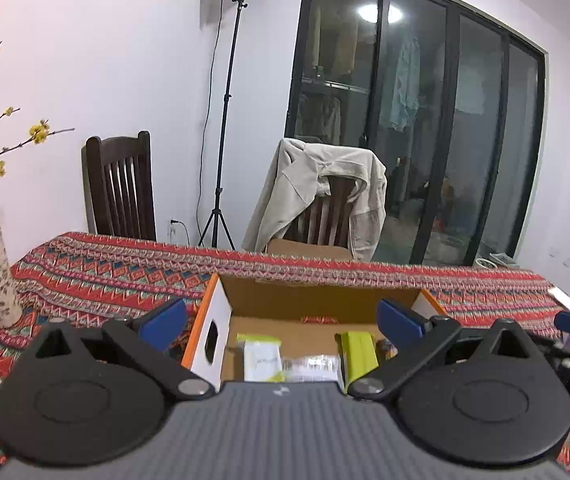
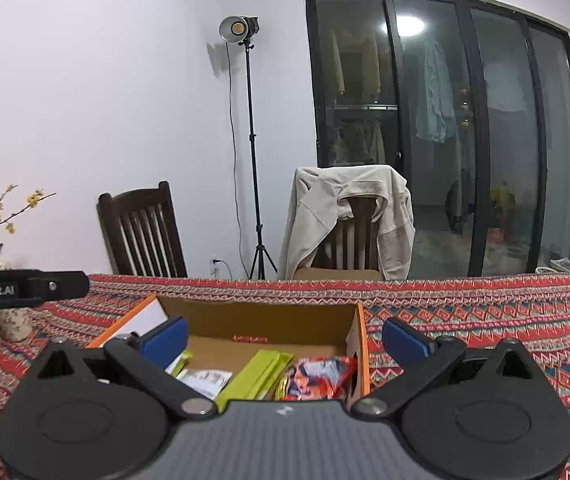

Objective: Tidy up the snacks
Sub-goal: 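Withdraw both tools from the box toward the remaining packets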

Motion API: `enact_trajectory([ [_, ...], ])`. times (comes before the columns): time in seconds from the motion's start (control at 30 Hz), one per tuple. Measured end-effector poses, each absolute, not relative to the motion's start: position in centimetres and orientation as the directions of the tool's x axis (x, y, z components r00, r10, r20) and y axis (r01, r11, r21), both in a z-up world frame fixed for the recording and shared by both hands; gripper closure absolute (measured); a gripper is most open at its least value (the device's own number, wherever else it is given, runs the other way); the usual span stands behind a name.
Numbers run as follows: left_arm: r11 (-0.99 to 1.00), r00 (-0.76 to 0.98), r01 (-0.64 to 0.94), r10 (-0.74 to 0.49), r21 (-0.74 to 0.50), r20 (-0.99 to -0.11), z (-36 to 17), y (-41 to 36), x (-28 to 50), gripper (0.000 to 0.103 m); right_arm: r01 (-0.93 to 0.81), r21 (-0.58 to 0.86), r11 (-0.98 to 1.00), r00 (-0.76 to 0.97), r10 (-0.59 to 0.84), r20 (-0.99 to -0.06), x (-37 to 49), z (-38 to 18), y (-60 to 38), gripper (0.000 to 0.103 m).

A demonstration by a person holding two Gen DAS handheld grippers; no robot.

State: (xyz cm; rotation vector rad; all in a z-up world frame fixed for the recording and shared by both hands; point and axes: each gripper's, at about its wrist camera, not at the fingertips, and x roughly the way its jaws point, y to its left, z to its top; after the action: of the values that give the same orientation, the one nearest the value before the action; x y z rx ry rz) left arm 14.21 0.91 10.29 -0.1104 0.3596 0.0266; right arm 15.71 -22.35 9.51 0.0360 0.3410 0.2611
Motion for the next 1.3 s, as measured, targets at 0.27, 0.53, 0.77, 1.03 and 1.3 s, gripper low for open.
enact_trajectory([
  [0.27, 0.994, 0.898, -0.051, 0.002, -0.101, -0.439, 6.4, 2.1, 11.5, 0.0, -0.246, 0.071, 0.967, 0.891, 0.254, -0.377, 12.9, 7.2, -23.5, 0.0],
  [0.53, 0.991, 0.871, -0.057, -0.011, -0.123, -0.492, 3.1, 2.8, 9.4, 0.0, -0.247, 0.072, 0.966, 0.85, 0.251, -0.463, 11.5, 3.2, -23.4, 0.0],
  [0.77, 0.993, 0.889, -0.063, 0.012, -0.097, -0.457, 1.0, 2.4, 9.0, 0.0, -0.249, 0.098, 0.964, 0.834, 0.265, -0.484, 11.7, 0.6, -23.2, 0.0],
  [1.03, 0.996, 0.892, -0.043, 0.001, -0.083, -0.453, 0.4, 2.0, 8.9, 0.0, -0.262, 0.122, 0.957, 0.834, 0.288, -0.471, 11.7, -0.2, -23.3, 0.0],
  [1.3, 0.996, 0.895, -0.053, 0.015, -0.075, -0.445, 0.4, 1.9, 8.6, 0.0, -0.259, 0.118, 0.959, 0.843, 0.284, -0.457, 11.4, 0.0, -23.2, 0.0],
])
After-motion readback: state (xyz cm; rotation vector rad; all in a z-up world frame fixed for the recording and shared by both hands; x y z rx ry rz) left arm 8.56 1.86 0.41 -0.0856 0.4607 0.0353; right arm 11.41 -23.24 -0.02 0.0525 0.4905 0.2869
